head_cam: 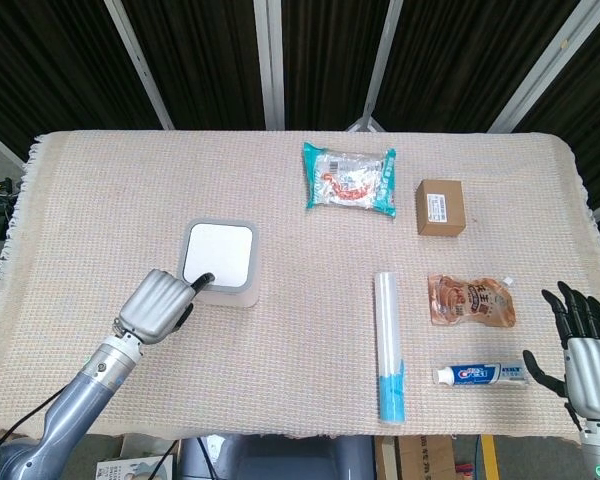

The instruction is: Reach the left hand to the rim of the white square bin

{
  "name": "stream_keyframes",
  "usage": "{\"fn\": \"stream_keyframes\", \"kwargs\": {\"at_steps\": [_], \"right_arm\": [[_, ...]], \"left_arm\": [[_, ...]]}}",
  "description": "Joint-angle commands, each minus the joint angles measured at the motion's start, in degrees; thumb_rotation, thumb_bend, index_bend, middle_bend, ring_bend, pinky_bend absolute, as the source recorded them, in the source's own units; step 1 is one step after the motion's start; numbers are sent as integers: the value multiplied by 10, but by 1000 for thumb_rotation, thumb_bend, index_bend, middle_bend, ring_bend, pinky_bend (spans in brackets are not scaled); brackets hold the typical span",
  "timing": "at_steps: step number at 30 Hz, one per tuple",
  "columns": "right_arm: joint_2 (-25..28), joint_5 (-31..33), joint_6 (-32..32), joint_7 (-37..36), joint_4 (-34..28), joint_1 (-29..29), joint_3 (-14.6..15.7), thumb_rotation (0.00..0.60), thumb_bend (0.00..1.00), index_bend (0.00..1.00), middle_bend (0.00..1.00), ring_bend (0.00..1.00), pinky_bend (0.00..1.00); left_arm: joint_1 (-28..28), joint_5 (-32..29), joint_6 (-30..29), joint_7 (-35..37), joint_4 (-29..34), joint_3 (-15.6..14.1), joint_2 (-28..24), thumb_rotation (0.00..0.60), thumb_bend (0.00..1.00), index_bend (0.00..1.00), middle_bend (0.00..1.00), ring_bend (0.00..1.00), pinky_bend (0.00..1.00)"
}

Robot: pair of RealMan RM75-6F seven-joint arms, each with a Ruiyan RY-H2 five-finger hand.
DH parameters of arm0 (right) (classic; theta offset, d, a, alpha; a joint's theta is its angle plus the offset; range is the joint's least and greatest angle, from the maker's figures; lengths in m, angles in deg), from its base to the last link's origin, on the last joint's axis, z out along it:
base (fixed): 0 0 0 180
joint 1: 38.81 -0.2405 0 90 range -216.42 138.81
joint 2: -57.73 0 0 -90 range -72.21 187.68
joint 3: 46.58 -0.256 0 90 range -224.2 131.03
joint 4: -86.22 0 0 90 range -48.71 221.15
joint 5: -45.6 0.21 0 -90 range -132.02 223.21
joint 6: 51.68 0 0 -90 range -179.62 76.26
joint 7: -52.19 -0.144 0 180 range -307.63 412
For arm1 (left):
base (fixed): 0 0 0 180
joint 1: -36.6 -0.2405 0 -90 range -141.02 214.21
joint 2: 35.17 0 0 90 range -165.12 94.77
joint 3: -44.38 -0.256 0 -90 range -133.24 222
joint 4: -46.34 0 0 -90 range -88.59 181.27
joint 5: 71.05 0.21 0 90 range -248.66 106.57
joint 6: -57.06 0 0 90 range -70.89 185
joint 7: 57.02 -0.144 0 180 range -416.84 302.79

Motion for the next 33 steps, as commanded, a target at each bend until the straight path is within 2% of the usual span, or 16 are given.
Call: {"fn": "stream_keyframes", "kwargs": {"at_steps": [1,8,12,15,17,18,19,21,22,23,25,33], "right_arm": [[0,0,0,0,0,0,0,600,304,117,13,34,50],[2,0,3,-2,-1,2,-1,600,303,117,13,34,51],[1,-1,2,0,-2,1,0,600,304,117,13,34,51],[0,-2,1,2,-1,0,1,600,303,117,13,34,50],[-1,-2,0,3,-1,0,1,600,304,117,13,34,50],[-1,-1,0,4,-1,0,1,600,303,117,13,34,50],[-1,-1,-2,4,-1,-1,2,600,303,117,13,34,50],[-2,-2,-5,7,0,-2,3,600,303,117,13,34,51],[-4,-2,-6,10,0,-2,4,600,303,117,13,34,51],[-4,-2,-5,11,-2,-2,4,600,303,117,13,34,51],[-5,-3,-5,15,-4,-1,5,600,303,117,13,34,50],[-9,-18,1,22,0,-1,8,600,303,117,13,24,45]], "left_arm": [[4,-6,-3,-7,2,-7,0,600,689,262,864,778,679],[13,-22,-8,-18,12,-18,-9,600,689,297,863,778,679],[6,19,-43,0,21,-8,-12,600,649,297,821,755,679],[-24,99,-107,43,30,1,-11,600,565,301,718,672,648],[-53,154,-162,68,36,1,-14,600,517,296,603,556,568],[-66,172,-185,74,39,-1,-16,600,487,291,526,465,486],[-93,199,-223,82,48,-11,-22,600,460,285,457,376,390],[-145,228,-284,83,65,-39,-40,600,422,277,373,274,262],[-178,248,-313,87,61,-63,-51,600,407,274,338,239,225],[-207,264,-335,103,52,-87,-59,600,393,273,321,223,211],[-237,296,-353,142,28,-111,-69,600,354,272,284,188,184],[-310,341,-391,298,-62,-158,-73,600,271,229,178,96,139]]}}
